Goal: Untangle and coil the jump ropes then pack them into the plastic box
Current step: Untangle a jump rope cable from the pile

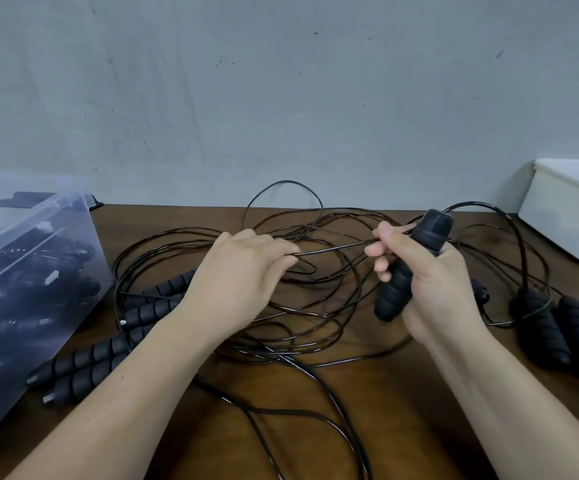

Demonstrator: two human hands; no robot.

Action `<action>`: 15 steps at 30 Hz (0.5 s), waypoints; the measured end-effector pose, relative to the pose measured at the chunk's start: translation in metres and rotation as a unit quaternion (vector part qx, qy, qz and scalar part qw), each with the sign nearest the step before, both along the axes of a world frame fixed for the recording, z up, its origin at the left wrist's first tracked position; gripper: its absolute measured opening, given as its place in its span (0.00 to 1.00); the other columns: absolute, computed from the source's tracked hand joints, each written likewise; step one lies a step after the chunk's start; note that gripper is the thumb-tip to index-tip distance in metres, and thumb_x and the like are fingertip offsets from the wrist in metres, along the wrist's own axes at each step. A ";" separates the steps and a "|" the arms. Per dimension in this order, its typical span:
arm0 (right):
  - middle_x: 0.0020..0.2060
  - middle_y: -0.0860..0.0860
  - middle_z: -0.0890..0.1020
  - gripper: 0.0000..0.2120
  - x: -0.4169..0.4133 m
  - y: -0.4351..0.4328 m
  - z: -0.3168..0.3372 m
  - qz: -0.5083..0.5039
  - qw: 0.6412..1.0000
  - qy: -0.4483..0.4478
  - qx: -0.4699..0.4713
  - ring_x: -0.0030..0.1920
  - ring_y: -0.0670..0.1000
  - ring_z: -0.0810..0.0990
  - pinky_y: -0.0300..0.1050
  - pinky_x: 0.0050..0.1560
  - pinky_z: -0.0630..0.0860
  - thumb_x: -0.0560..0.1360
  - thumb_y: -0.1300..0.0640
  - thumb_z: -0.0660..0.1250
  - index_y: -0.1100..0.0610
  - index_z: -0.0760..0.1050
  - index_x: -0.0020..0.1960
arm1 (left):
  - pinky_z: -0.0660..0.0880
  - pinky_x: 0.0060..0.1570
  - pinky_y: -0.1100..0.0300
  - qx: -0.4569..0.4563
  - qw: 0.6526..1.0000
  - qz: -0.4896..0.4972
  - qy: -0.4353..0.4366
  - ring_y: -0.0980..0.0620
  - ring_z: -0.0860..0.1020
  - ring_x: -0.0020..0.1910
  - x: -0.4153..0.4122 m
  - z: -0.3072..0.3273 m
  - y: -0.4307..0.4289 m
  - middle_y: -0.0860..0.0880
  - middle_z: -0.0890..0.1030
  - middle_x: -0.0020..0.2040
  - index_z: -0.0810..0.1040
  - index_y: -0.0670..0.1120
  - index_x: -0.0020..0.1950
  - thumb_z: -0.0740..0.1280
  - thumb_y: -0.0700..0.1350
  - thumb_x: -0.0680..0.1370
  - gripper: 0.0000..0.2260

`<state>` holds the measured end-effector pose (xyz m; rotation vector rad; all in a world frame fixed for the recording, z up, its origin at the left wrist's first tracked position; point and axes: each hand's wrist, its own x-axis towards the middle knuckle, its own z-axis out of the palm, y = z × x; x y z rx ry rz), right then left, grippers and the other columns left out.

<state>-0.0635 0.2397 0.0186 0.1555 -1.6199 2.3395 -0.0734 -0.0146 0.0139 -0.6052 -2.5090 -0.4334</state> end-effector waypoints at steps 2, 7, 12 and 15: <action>0.40 0.57 0.85 0.06 -0.003 0.008 0.004 -0.007 1.000 0.000 -0.014 0.35 0.49 0.78 0.41 0.36 0.74 0.80 0.59 0.73 0.63 0.82 0.48 | 0.73 0.53 0.48 -0.006 1.000 0.009 -0.027 0.54 0.72 0.43 -0.003 0.000 -0.005 0.57 0.83 0.43 0.83 0.54 0.55 0.53 0.59 0.86 0.20; 0.43 0.59 0.86 0.11 -0.001 -0.005 -0.001 0.029 1.000 -0.012 -0.003 0.34 0.50 0.78 0.40 0.33 0.73 0.79 0.57 0.73 0.66 0.81 0.55 | 0.73 0.54 0.50 -0.019 0.999 0.008 -0.051 0.54 0.72 0.42 -0.007 -0.003 -0.005 0.55 0.78 0.37 0.81 0.52 0.51 0.49 0.62 0.85 0.24; 0.46 0.61 0.88 0.10 0.007 -0.025 -0.016 0.076 0.994 -0.030 0.073 0.34 0.50 0.80 0.41 0.34 0.74 0.78 0.58 0.74 0.64 0.84 0.55 | 0.70 0.48 0.53 0.002 0.999 -0.049 -0.007 0.55 0.70 0.41 0.003 -0.005 0.011 0.59 0.78 0.38 0.81 0.54 0.51 0.56 0.58 0.86 0.16; 0.43 0.61 0.87 0.05 0.009 -0.030 -0.021 0.098 0.990 -0.026 0.102 0.34 0.52 0.80 0.43 0.34 0.75 0.79 0.59 0.74 0.61 0.85 0.50 | 0.69 0.45 0.54 -0.009 0.998 -0.068 -0.005 0.55 0.68 0.40 0.009 -0.008 0.021 0.57 0.75 0.36 0.79 0.53 0.49 0.55 0.58 0.85 0.16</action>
